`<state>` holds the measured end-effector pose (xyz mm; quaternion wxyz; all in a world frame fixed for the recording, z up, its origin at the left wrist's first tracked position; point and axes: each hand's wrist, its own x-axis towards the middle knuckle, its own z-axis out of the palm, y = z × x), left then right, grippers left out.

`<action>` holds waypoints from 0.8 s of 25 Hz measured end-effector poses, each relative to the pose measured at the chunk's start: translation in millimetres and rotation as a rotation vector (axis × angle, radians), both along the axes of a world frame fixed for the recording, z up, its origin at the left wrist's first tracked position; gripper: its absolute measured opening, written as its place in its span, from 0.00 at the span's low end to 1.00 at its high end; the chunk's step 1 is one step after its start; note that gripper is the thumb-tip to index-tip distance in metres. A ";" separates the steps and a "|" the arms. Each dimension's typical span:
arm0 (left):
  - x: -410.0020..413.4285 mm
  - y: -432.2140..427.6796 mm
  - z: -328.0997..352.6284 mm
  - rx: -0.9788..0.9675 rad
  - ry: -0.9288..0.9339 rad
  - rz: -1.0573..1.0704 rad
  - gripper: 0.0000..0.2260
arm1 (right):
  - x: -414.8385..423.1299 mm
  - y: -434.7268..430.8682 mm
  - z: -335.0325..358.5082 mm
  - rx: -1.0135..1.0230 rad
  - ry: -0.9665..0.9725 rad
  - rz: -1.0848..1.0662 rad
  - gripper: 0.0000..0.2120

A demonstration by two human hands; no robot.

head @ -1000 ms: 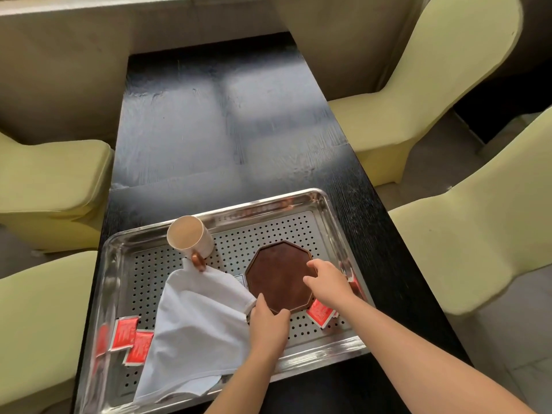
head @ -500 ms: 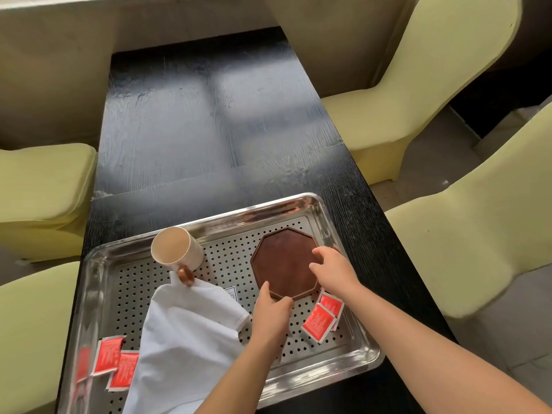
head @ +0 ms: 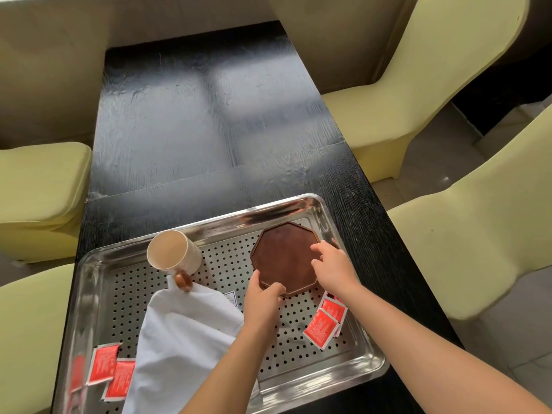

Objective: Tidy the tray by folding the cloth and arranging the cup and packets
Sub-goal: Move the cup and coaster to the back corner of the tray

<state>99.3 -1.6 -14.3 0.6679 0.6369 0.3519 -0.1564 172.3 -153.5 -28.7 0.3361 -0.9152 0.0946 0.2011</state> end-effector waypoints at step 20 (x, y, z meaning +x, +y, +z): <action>-48.5 56.0 12.2 0.821 -0.281 -0.662 0.25 | -39.3 8.2 5.0 -0.039 -0.150 0.167 0.17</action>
